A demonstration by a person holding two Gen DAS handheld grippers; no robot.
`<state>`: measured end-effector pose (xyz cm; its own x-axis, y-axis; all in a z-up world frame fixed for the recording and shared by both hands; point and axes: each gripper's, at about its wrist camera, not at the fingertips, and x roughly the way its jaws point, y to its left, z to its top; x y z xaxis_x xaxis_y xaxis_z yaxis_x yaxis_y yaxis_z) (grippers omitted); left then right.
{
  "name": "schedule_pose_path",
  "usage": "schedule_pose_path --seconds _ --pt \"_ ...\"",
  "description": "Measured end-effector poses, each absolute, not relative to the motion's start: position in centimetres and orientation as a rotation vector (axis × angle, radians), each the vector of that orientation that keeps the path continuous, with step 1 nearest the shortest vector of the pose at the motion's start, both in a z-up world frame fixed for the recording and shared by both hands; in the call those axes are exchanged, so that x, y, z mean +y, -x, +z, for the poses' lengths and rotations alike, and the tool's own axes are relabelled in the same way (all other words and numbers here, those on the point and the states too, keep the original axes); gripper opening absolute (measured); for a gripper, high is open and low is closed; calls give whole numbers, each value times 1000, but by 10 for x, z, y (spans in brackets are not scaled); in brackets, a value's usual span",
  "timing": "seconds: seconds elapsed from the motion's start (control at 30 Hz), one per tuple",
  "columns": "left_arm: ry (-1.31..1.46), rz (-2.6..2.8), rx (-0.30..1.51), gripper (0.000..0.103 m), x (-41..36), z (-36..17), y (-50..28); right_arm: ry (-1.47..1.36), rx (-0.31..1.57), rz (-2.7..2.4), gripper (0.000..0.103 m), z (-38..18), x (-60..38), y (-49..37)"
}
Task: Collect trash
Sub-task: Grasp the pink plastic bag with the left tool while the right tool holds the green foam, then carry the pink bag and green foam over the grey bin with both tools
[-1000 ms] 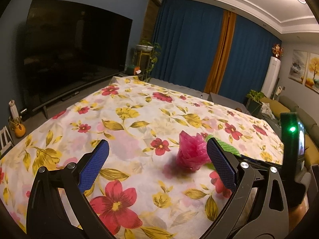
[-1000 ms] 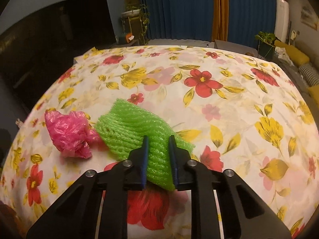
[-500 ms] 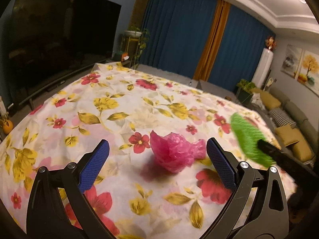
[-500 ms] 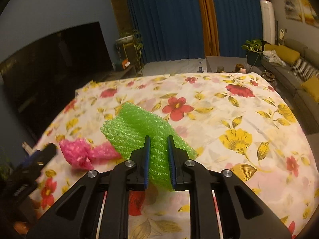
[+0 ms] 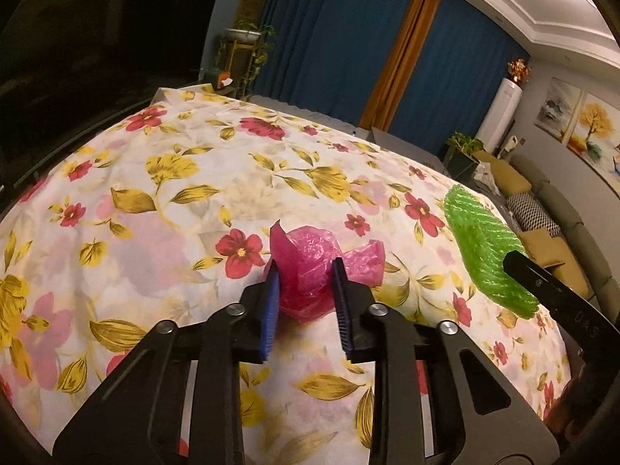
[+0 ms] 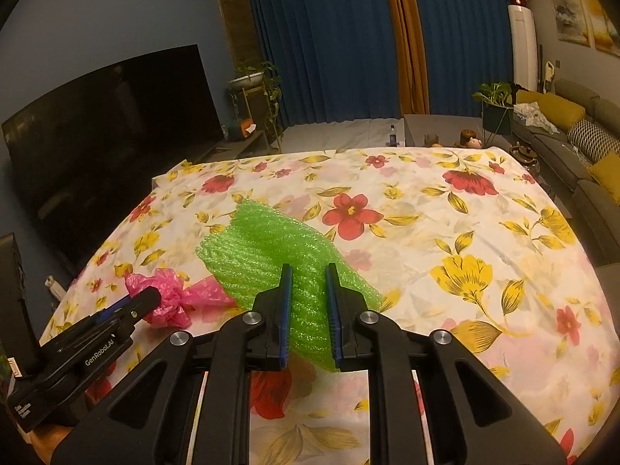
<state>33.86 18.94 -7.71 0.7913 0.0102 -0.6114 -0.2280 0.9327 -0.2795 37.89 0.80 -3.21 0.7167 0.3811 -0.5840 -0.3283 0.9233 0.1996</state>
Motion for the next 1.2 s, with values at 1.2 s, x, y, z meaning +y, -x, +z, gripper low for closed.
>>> schedule_pose_path --seconds 1.2 --pt "124 -452 429 20 -151 27 -239 -170 386 -35 20 32 -313 -194"
